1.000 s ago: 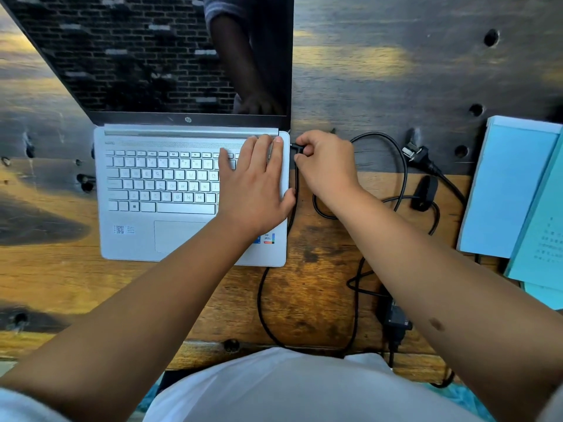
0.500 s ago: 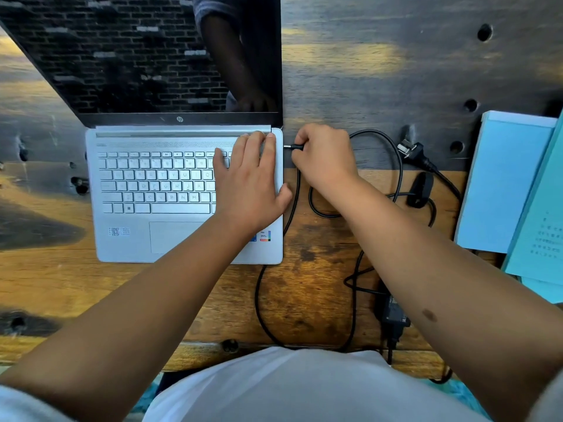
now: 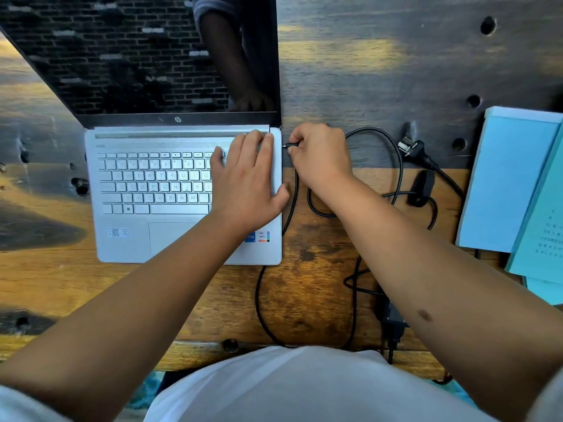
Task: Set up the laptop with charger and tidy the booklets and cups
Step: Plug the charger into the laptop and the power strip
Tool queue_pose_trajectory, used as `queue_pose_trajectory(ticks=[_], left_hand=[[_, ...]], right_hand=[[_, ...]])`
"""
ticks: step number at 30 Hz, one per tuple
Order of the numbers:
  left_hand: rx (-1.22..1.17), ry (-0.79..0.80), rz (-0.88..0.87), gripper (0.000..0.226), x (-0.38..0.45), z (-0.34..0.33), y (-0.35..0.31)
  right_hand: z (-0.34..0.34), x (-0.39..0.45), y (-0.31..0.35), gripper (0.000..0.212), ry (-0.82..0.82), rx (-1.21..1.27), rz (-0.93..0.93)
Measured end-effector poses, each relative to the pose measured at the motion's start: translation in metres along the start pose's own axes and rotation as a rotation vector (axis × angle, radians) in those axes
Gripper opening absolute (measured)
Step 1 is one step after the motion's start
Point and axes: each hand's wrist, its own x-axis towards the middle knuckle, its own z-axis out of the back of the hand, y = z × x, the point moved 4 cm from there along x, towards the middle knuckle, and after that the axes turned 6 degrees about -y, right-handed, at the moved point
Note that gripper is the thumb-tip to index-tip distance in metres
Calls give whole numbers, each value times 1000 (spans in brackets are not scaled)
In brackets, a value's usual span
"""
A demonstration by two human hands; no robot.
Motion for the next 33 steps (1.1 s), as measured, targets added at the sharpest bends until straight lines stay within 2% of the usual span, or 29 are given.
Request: queue_pose_trajectory(ticks=[11,15,22,33], left_hand=[[-7,-10,-9,81,-1,1,-1],[-10,-34,-5,80,-1,-1,-1],[-11,-60,-10,79,-2,-2,-2],[-17,-63,7,78,-2,-4,-3]], right_hand=[[3,-3,1,15,15,15,-47],[4,-5,-5,21,-27,37,-20],[1,-2,-6,14,-47,30,23],[0,3,-8,19,-23,7,31]])
